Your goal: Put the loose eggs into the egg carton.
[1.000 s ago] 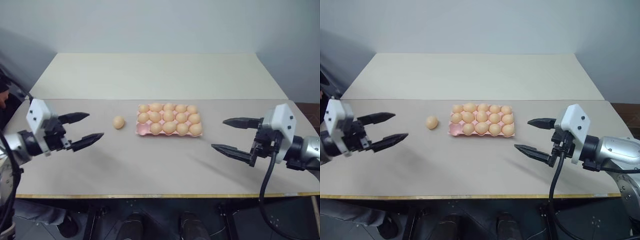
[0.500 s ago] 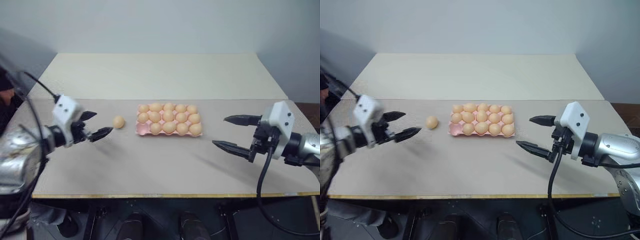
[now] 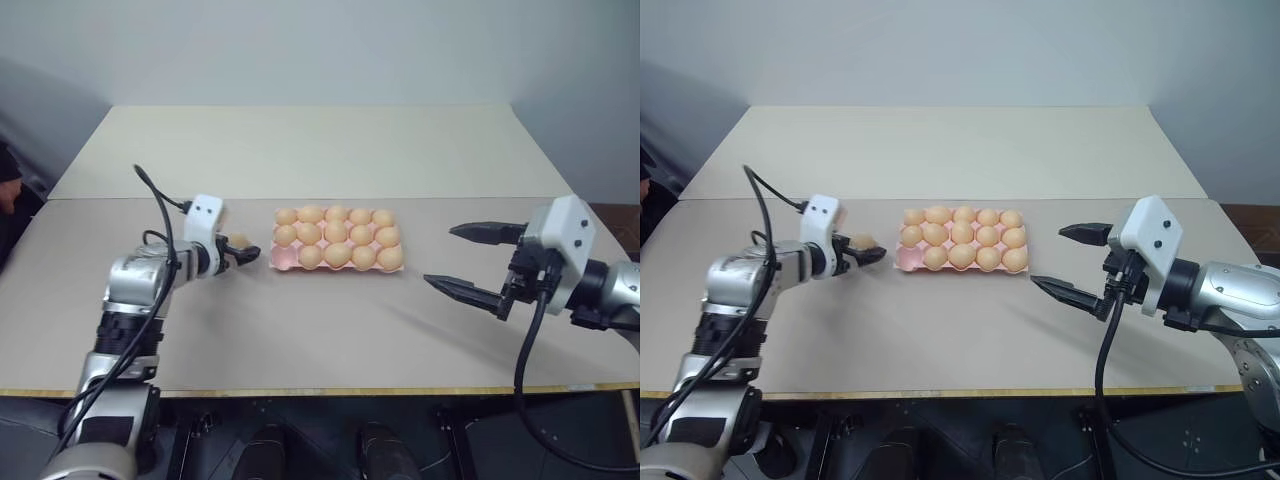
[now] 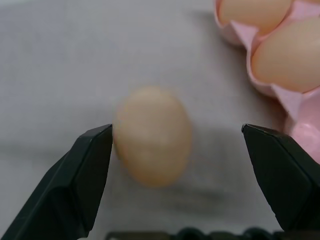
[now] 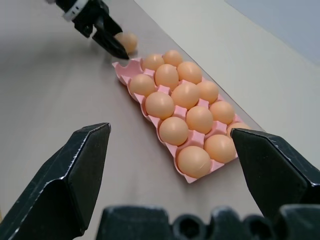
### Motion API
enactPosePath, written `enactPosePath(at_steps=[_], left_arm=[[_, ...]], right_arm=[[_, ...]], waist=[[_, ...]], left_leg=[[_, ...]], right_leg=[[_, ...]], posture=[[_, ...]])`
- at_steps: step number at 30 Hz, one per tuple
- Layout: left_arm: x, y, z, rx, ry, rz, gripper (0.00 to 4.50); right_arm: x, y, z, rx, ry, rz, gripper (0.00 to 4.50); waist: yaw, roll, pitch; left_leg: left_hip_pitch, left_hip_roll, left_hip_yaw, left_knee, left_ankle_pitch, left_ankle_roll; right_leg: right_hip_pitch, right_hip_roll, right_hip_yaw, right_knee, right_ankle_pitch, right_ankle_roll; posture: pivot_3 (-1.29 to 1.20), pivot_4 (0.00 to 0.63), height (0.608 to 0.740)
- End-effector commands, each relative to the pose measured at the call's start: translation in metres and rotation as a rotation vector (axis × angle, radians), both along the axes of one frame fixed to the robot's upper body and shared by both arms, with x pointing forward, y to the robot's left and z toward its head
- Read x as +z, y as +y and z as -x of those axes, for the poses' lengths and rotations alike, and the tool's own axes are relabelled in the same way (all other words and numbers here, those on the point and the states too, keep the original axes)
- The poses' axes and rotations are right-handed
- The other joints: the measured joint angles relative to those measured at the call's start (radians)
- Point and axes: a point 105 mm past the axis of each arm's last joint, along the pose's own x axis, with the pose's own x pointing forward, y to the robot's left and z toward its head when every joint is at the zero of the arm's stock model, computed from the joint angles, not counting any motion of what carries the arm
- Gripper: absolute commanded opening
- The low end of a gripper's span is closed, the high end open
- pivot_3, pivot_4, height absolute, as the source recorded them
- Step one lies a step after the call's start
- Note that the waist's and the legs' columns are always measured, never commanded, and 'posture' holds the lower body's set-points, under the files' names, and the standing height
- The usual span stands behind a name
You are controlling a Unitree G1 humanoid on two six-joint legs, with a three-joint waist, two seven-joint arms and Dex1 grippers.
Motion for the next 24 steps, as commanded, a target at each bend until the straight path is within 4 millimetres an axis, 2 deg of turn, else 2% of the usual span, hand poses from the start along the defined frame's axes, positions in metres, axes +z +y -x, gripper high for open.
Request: enactPosePath(at_steps=[1, 5, 7, 12, 14, 17, 19, 21, 24], left_arm=[[0.013, 0.002, -0.010, 0.022, -0.055, -0.026, 3.22], [0.013, 0.007, -0.014, 0.035, -0.063, -0.035, 2.00], [0.014, 0.008, -0.013, 0.033, -0.064, -0.035, 1.72], [0.025, 0.020, 0.002, -0.035, -0.150, -0.101, 1.68], [0.034, 0.018, 0.012, -0.108, -0.194, -0.104, 1.68], [0.063, -0.001, 0.039, -0.341, -0.292, -0.026, 1.68], [0.076, -0.013, 0.049, -0.433, -0.333, 0.019, 1.68], [0.082, -0.027, 0.054, -0.504, -0.351, 0.056, 1.68], [0.077, -0.047, 0.052, -0.540, -0.331, 0.068, 1.68]], right_arm=[[0.012, 0.001, 0.006, 0.001, -0.047, 0.001, 4.50], [0.011, 0.000, 0.008, -0.012, -0.045, -0.006, 4.50], [0.010, 0.000, 0.009, -0.014, -0.044, -0.008, 4.50], [0.008, -0.001, 0.009, -0.030, -0.039, -0.016, 4.50], [0.008, -0.002, 0.010, -0.036, -0.039, -0.019, 4.50], [0.006, -0.002, 0.011, -0.040, -0.036, -0.018, 4.50], [0.005, -0.002, 0.011, -0.042, -0.037, -0.018, 4.50], [0.006, -0.002, 0.010, -0.045, -0.039, -0.021, 4.50], [0.006, -0.001, 0.009, -0.053, -0.057, 0.001, 4.50]], waist=[[0.001, 0.000, 0.000], [-0.001, 0.000, 0.000], [-0.001, 0.000, 0.000], [-0.008, 0.000, 0.000], [-0.007, 0.000, 0.000], [-0.003, 0.000, 0.000], [0.004, 0.000, 0.000], [0.009, 0.000, 0.000], [0.008, 0.000, 0.000]], left_leg=[[0.000, 0.000, 0.000, 0.000, 0.000, 0.000], [0.000, 0.000, 0.000, 0.000, 0.000, 0.000], [0.000, 0.000, 0.000, 0.000, 0.000, 0.000], [0.000, 0.000, 0.000, 0.000, 0.000, 0.000], [0.000, 0.000, 0.000, 0.000, 0.000, 0.000], [0.000, 0.000, 0.000, 0.000, 0.000, 0.000], [0.000, 0.000, 0.000, 0.000, 0.000, -0.001], [0.001, 0.000, 0.000, 0.000, 0.000, -0.001], [0.002, 0.000, 0.000, 0.000, 0.000, -0.001]], right_leg=[[0.000, 0.000, 0.000, 0.000, 0.000, 0.000], [0.000, 0.000, 0.000, 0.000, 0.000, 0.000], [0.000, 0.000, 0.000, 0.000, 0.000, 0.000], [0.000, 0.000, 0.000, 0.000, 0.000, 0.000], [-0.001, 0.000, 0.001, 0.000, 0.000, 0.000], [-0.001, 0.000, 0.001, 0.000, 0.000, 0.000], [0.000, -0.001, 0.000, 0.000, 0.000, 0.000], [0.002, -0.001, 0.000, 0.000, 0.000, 0.000], [0.003, -0.001, 0.000, -0.001, 0.000, 0.000]], posture=[[0.00, 0.150, 0.740], [0.00, 0.150, 0.740], [0.00, 0.150, 0.740], [0.00, 0.150, 0.740], [0.00, 0.150, 0.740], [0.00, 0.150, 0.740], [0.00, 0.150, 0.740], [0.00, 0.150, 0.740], [0.00, 0.150, 0.740]])
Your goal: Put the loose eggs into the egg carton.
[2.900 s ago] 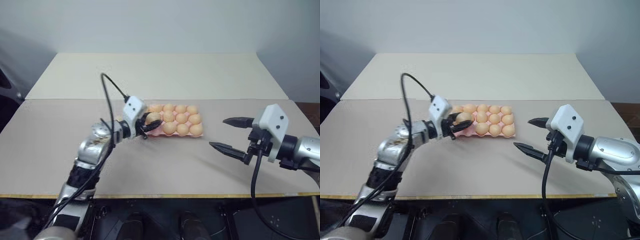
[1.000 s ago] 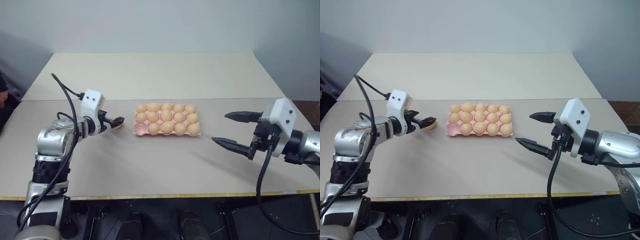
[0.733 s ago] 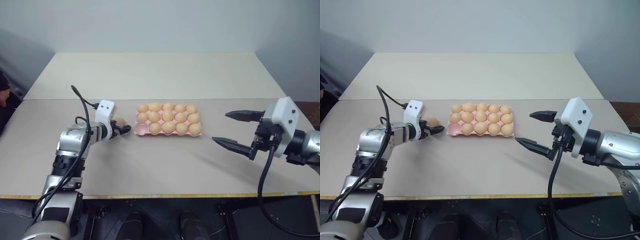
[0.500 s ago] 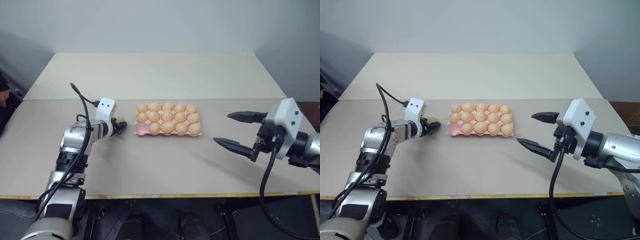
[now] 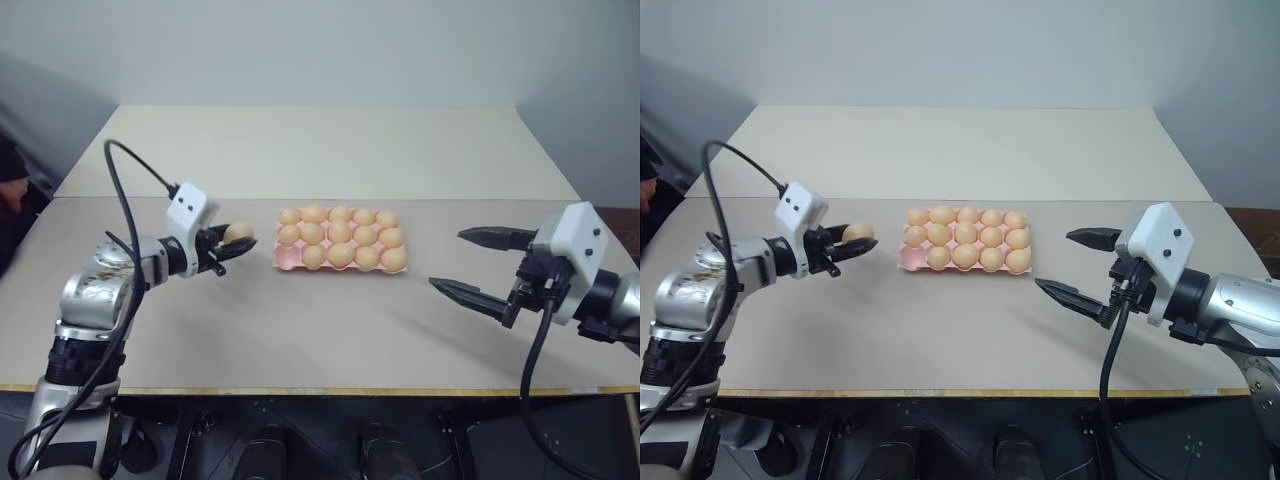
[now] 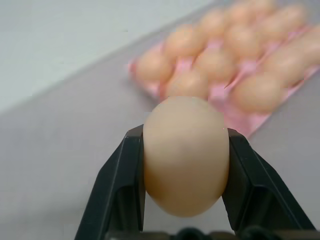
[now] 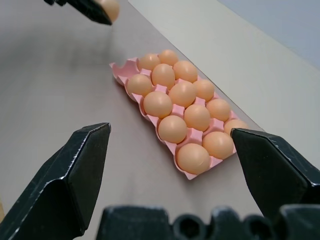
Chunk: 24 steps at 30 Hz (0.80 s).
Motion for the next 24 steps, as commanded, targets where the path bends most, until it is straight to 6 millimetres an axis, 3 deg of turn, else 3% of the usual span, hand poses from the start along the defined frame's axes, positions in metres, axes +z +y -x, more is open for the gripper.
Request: enactPosePath(at_steps=[1, 8, 9, 16, 24], left_arm=[[0.000, -0.023, 0.001, -0.060, -0.006, -0.007, 1.68], [-0.023, -0.031, -0.013, -0.014, 0.036, -0.105, 1.68], [-0.024, -0.030, -0.016, 0.004, 0.040, -0.106, 2.39], [-0.016, -0.029, -0.013, -0.015, 0.025, -0.093, 4.49], [0.034, 0.012, 0.007, 0.022, -0.113, -0.050, 4.49]], right_arm=[[0.009, 0.003, 0.003, -0.001, -0.067, 0.029, 4.50], [0.014, 0.005, 0.010, -0.006, -0.087, 0.022, 4.50], [0.015, 0.005, 0.010, -0.010, -0.088, 0.020, 4.50], [0.016, 0.003, 0.011, -0.036, -0.098, 0.012, 4.50], [0.014, -0.004, 0.007, -0.047, -0.077, -0.007, 4.50]], waist=[[-0.002, 0.000, 0.000], [-0.013, 0.000, 0.000], [-0.013, 0.000, 0.000], [-0.011, 0.000, 0.000], [-0.014, 0.000, 0.000]], left_leg=[[0.000, 0.000, 0.000, 0.000, 0.000, 0.000], [0.000, 0.000, 0.000, 0.000, 0.000, 0.000], [0.000, 0.000, 0.000, 0.000, 0.000, 0.000], [-0.001, 0.000, 0.000, 0.000, 0.000, 0.000], [-0.001, 0.001, 0.000, 0.000, 0.000, 0.000]], right_leg=[[0.000, 0.000, 0.000, 0.000, 0.000, 0.000], [-0.002, 0.001, 0.001, 0.001, 0.000, 0.000], [-0.001, 0.001, 0.001, 0.001, 0.000, 0.000], [-0.002, 0.001, 0.001, 0.000, 0.000, 0.000], [-0.002, 0.001, 0.001, 0.000, 0.000, 0.000]], posture=[[0.00, 0.150, 0.740], [0.00, 0.150, 0.740], [0.00, 0.150, 0.740], [0.00, 0.150, 0.740], [0.00, 0.150, 0.740]])
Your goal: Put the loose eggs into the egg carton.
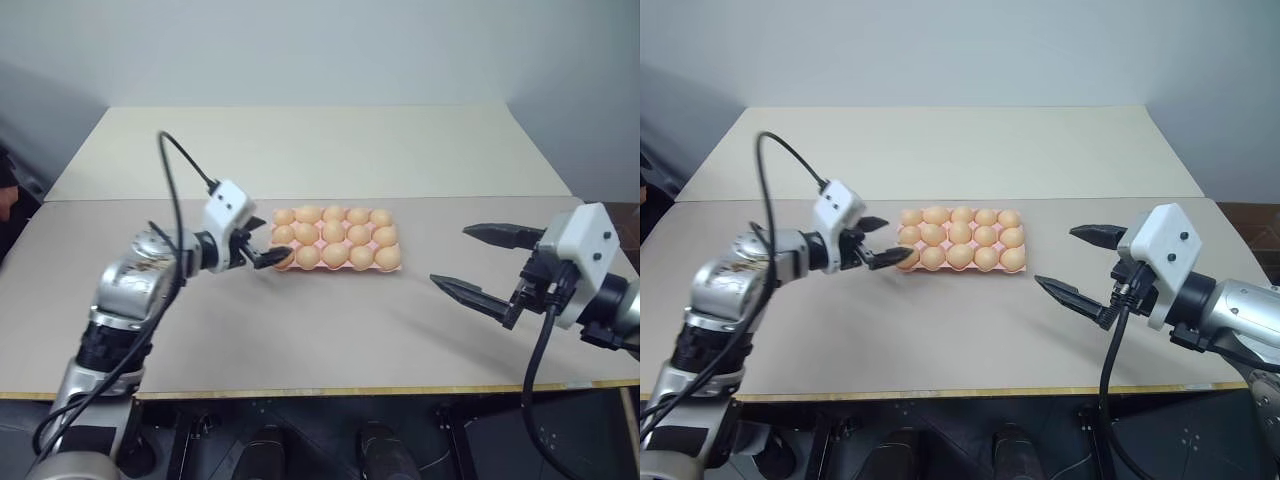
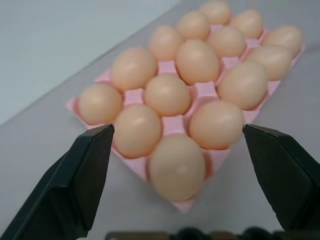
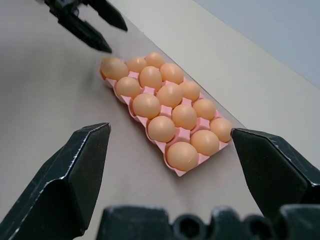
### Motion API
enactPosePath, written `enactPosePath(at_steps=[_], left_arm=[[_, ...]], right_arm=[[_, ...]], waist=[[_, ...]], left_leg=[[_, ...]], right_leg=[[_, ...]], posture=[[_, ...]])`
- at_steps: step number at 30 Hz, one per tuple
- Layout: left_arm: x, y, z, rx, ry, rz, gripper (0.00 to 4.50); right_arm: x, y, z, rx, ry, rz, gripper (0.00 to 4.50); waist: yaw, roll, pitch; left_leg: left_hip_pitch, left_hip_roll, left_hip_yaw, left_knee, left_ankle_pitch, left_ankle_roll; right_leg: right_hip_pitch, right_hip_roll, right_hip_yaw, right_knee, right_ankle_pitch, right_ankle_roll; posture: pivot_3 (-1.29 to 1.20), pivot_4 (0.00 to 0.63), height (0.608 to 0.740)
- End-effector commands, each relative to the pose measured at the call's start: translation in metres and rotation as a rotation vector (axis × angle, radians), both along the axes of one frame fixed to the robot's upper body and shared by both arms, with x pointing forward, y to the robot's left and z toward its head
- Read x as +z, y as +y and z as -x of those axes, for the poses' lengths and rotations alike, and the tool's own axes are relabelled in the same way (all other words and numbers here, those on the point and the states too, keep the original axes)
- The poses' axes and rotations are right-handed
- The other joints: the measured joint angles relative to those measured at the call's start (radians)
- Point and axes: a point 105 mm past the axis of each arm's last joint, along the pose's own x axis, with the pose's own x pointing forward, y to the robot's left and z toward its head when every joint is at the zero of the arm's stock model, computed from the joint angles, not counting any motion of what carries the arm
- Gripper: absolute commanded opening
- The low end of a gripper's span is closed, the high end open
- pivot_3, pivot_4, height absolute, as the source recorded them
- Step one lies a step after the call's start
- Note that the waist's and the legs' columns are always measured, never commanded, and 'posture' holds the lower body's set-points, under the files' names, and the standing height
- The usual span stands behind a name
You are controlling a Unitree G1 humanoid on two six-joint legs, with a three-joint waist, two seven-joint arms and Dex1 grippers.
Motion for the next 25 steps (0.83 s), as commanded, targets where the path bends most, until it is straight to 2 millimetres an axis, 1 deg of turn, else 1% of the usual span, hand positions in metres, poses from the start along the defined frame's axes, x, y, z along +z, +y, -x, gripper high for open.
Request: enactPosePath(at_steps=[1, 4, 5, 7, 8, 10, 11, 13, 16, 19, 25], left_arm=[[0.036, 0.023, 0.020, -0.026, -0.114, 0.032, 4.49], [0.042, 0.050, 0.031, 0.019, -0.185, 0.000, 4.49], [0.042, 0.061, 0.039, 0.015, -0.196, -0.010, 4.49], [0.040, 0.076, 0.062, -0.038, -0.175, 0.005, 4.49], [0.037, 0.080, 0.072, -0.062, -0.158, 0.008, 4.49], [0.024, 0.087, 0.094, -0.140, -0.089, -0.023, 4.49], [0.017, 0.089, 0.100, -0.146, -0.056, -0.038, 4.49], [0.009, 0.092, 0.103, -0.115, -0.024, -0.031, 4.49], [0.006, 0.090, 0.103, -0.081, -0.017, 0.013, 4.49], [0.007, 0.087, 0.105, -0.070, -0.029, 0.052, 4.49], [0.010, 0.086, 0.106, -0.048, -0.026, 0.103, 4.49]], right_arm=[[0.008, -0.007, -0.001, -0.014, -0.036, 0.001, 4.50], [0.006, -0.010, -0.006, -0.009, -0.018, -0.014, 4.50], [0.003, -0.012, -0.009, -0.008, -0.007, -0.013, 4.50], [-0.004, -0.017, -0.014, -0.011, 0.025, -0.011, 4.50], [-0.007, -0.019, -0.015, -0.012, 0.037, -0.011, 4.50], [-0.013, -0.021, -0.018, -0.012, 0.060, -0.017, 4.50], [-0.016, -0.021, -0.019, -0.014, 0.069, -0.020, 4.50], [-0.021, -0.023, -0.022, -0.021, 0.079, -0.015, 4.50], [-0.024, -0.023, -0.024, -0.026, 0.086, -0.011, 4.50], [-0.023, -0.023, -0.024, -0.020, 0.089, -0.014, 4.50], [-0.020, -0.024, -0.026, -0.022, 0.085, -0.006, 4.50]], waist=[[-0.002, 0.000, 0.000], [-0.003, 0.000, 0.000], [-0.002, 0.000, 0.000], [-0.001, 0.000, 0.000], [-0.002, 0.000, 0.000], [-0.007, 0.000, 0.000], [-0.009, 0.000, 0.000], [-0.009, 0.000, 0.000], [0.004, 0.000, 0.000], [0.005, 0.000, 0.000], [0.001, 0.000, 0.000]], left_leg=[[0.000, 0.000, 0.000, 0.000, 0.000, 0.000], [0.001, 0.000, 0.000, 0.000, 0.000, 0.000], [0.001, 0.000, 0.000, 0.000, 0.000, 0.000], [0.001, 0.000, 0.000, 0.000, 0.000, 0.000], [0.001, 0.000, 0.000, 0.000, 0.000, 0.000], [0.001, 0.001, 0.001, -0.001, 0.000, 0.000], [0.001, 0.001, 0.001, -0.001, 0.000, 0.000], [0.001, 0.002, 0.002, -0.001, 0.000, 0.000], [0.002, 0.002, 0.002, -0.001, 0.000, 0.000], [0.005, 0.002, 0.002, -0.001, 0.000, 0.000], [0.005, 0.003, 0.002, -0.001, -0.001, 0.000]], right_leg=[[0.000, 0.000, 0.000, 0.000, 0.000, 0.000], [0.000, 0.000, 0.000, 0.000, 0.000, 0.000], [0.000, 0.000, 0.000, 0.000, 0.000, 0.000], [0.001, 0.000, 0.000, 0.000, 0.000, 0.000], [0.000, 0.000, 0.000, 0.000, 0.000, 0.000], [0.000, 0.000, 0.000, -0.001, 0.000, 0.000], [0.000, 0.000, 0.000, -0.001, 0.000, 0.000], [0.000, 0.000, 0.000, -0.001, 0.000, 0.000], [0.001, 0.000, 0.000, -0.001, 0.000, 0.000], [0.006, -0.001, 0.000, -0.003, 0.000, 0.000], [0.004, 0.000, 0.000, -0.002, 0.000, 0.000]], posture=[[0.00, 0.150, 0.740], [0.00, 0.150, 0.740], [0.00, 0.150, 0.740], [0.00, 0.150, 0.740], [0.00, 0.150, 0.740], [0.00, 0.150, 0.740], [0.00, 0.150, 0.740], [0.00, 0.150, 0.740], [0.00, 0.150, 0.740], [0.00, 0.150, 0.740], [0.00, 0.150, 0.740]])
